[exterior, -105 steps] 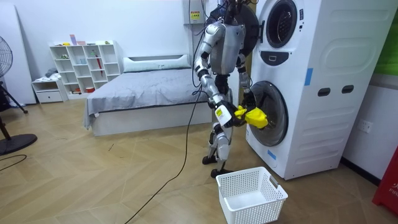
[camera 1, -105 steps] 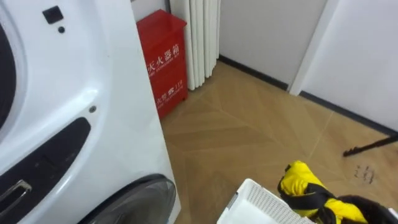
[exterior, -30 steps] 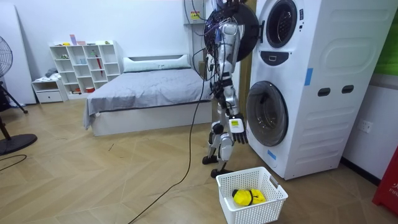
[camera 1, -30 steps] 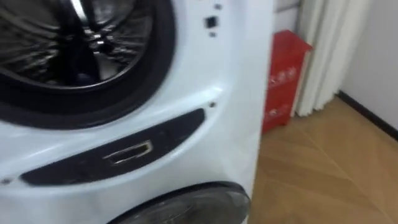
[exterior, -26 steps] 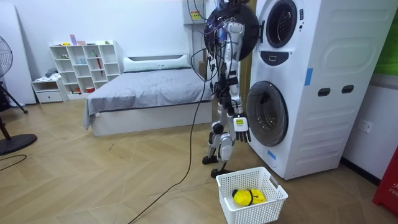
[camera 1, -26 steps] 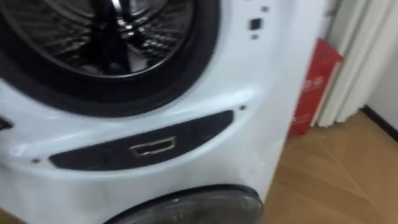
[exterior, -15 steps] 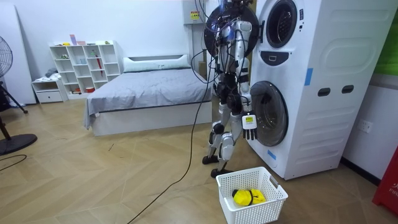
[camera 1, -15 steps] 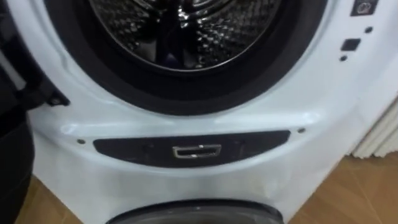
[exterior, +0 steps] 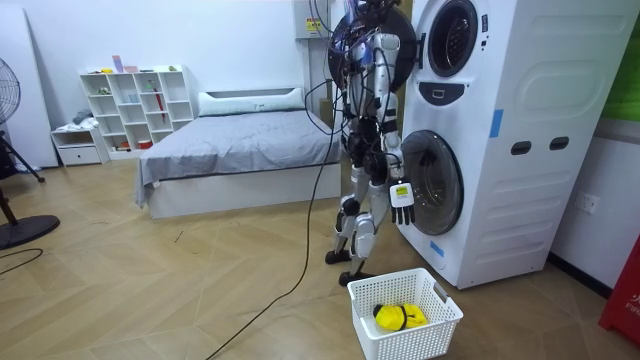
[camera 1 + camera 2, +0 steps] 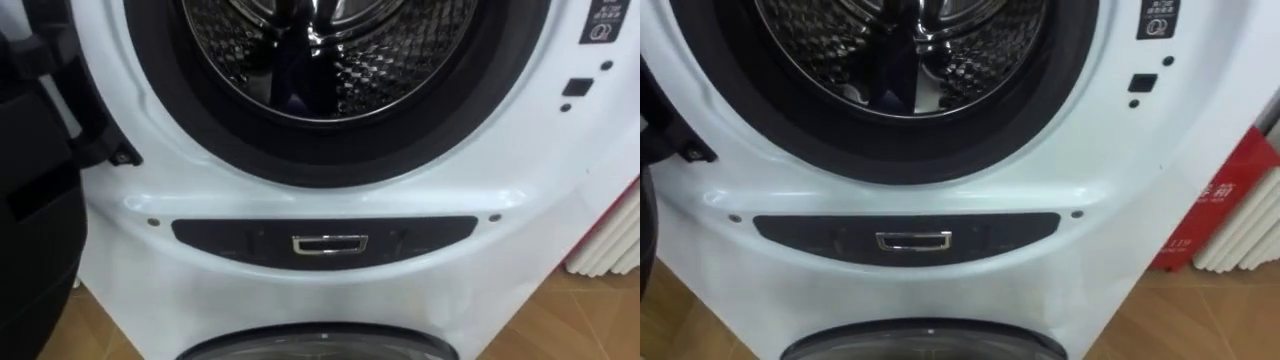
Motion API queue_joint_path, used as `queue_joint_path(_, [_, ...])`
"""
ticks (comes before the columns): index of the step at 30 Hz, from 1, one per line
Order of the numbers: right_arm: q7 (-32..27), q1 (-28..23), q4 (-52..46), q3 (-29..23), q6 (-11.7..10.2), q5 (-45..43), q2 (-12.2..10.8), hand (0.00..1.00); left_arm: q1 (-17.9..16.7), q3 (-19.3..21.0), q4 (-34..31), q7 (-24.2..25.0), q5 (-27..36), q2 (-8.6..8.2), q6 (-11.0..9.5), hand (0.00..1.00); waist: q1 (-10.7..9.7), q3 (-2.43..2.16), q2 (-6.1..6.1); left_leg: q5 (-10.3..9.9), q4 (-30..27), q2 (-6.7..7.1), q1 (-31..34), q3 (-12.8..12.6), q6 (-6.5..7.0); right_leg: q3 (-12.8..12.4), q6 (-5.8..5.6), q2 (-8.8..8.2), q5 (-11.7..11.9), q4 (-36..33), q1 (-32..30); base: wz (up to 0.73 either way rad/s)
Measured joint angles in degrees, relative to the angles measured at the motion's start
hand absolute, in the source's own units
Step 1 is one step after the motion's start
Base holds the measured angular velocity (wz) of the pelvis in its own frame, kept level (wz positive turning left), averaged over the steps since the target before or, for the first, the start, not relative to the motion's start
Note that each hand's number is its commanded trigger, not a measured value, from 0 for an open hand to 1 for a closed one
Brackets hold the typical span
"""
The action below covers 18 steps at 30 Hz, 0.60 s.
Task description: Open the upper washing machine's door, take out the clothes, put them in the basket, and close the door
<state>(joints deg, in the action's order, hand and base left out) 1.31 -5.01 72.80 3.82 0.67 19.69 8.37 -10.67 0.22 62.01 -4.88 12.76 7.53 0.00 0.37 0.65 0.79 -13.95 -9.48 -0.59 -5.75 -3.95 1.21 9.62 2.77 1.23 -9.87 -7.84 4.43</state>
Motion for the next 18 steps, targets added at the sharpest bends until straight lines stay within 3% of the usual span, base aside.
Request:
queue_joint_path(4, [-0.51, -0.57, -1.35, -0.03, 0.03, 0.08, 0.02, 0.00, -0.33, 0.21, 0.03, -0.03, 0.03, -0.05, 0.05, 0.00, 0.05, 0.13, -0.16, 0.00, -0.21, -0.05, -0.21, -0.19, 0.00, -0.11, -0.02, 0.08, -0.05, -0.09, 0.19, 0.02])
queue_joint_path(9, [-0.42, -1.50, -3.28, -0.02, 0.01, -0.25, -0.01, 0.00, -0.96, 0.95, -0.87, -0.39, -0.18, -0.10, 0.05, 0.00, 0.15, -0.05, -0.27, -0.25, -2.40, -0.28, 0.30, -0.71, -0.17, -0.27, 0.03, -0.01, -0.98, -2.06, -0.84, -0.01])
queue_joint_path(14, [0.52, -0.88, -3.59, -0.23, -0.85, -5.08, 0.29, 0.00, 0.22, 1.80, -0.63, -0.04, -0.59, -0.11, -0.49, 0.00, 0.05, -0.34, -0.27, -0.72, -13.22, -0.75, 6.34, -0.40, -0.93, -0.15, 1.18, 0.12, -1.13, -4.76, -3.20, -0.11])
queue_joint_path(16, [0.79, -0.54, -3.57, -0.84, -2.04, -6.79, 0.71, 0.00, 2.07, 1.78, -1.18, 0.25, -1.03, -0.76, -0.33, 0.00, -0.25, -0.44, -1.12, -1.95, -17.83, -1.98, 9.14, 0.78, -2.66, 0.80, 2.47, 0.65, -0.42, -3.82, -4.34, -0.16])
queue_joint_path(17, [0.80, -0.44, -3.67, -1.06, -2.13, -7.14, 0.85, 0.00, 2.29, 1.79, -1.41, 0.38, -1.24, -1.05, -0.32, 0.00, -0.08, -0.04, -1.38, -2.73, -21.02, -2.76, 10.04, 0.74, -3.06, 1.85, 2.85, 0.99, -0.45, -3.95, -4.63, -0.50])
queue_joint_path(18, [0.83, -0.34, -3.73, -1.79, -2.06, -8.08, 1.08, 0.00, 1.87, 1.83, -1.15, 0.66, -1.10, -1.56, -0.20, 0.00, 0.01, -0.21, -2.73, -3.83, -28.35, -4.92, 10.45, -0.18, -3.51, 3.57, 3.36, 2.01, -0.49, -4.04, -4.63, -0.66])
